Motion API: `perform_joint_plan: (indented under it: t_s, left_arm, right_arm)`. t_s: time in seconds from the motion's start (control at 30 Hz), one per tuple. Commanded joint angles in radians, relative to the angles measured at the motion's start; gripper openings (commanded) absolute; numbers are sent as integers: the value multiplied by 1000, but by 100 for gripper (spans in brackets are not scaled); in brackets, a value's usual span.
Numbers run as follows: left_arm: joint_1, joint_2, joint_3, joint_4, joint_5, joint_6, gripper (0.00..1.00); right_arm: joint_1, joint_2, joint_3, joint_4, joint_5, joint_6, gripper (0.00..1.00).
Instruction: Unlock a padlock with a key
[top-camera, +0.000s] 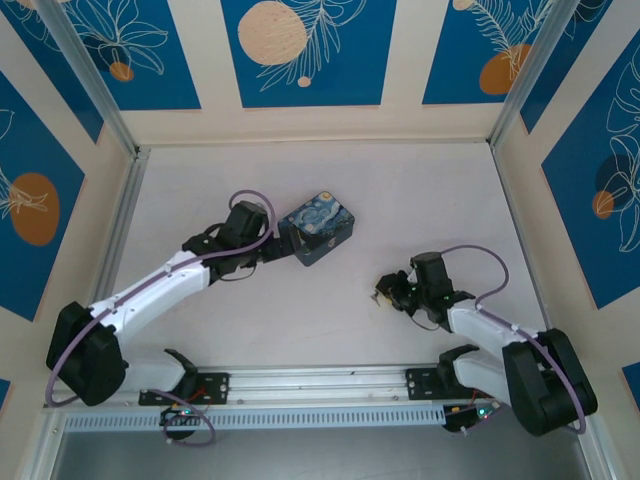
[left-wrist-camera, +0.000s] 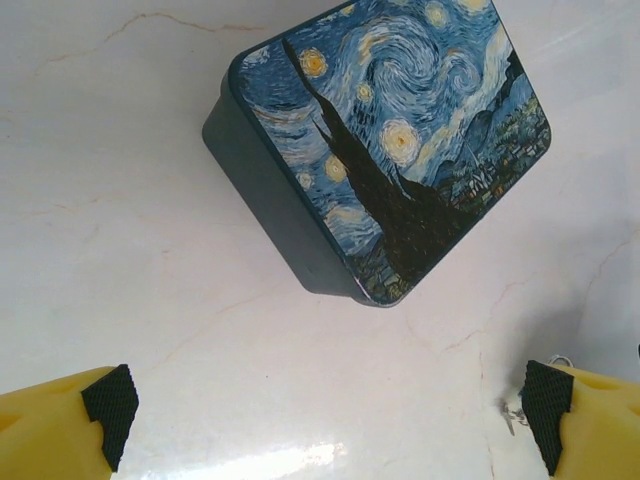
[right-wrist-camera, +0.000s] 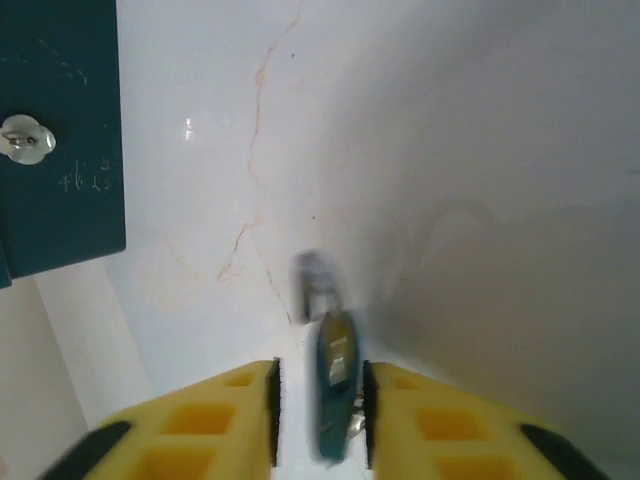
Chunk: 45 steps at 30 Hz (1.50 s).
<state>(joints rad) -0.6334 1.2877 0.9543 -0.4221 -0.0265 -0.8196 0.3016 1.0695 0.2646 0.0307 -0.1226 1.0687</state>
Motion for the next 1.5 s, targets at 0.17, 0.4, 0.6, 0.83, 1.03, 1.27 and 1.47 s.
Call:
perform_joint_plan:
  t_s: [0.17, 0.4, 0.6, 0.83, 1.03, 1.27, 1.47]
  left_arm:
    - [-3, -100, 13, -143, -60, 52, 100]
    - [36, -156, 77, -230, -277, 148, 100]
    - [46, -224, 6, -49, -614, 382, 100]
    - [116, -210, -173, 266, -745, 646, 100]
    - [235, -153, -395, 669, -617, 772, 100]
    - [346, -42, -470, 887, -530, 815, 100]
    - [456, -11, -579, 1042, -359, 865, 100]
  right_arm:
    - [-38, -344, 40, -436, 76, -13, 79]
    - [-88, -401, 294, -646, 166, -180, 100]
    - [-140, -222, 503, -663, 384, -337, 99]
    - [-147, -69, 433, -255, 661, -678, 100]
    - [-183, 81, 238, 235, 688, -820, 100]
    - [-200, 262, 147, 567, 616, -872, 100]
    - [-235, 354, 106, 780, 474, -942, 100]
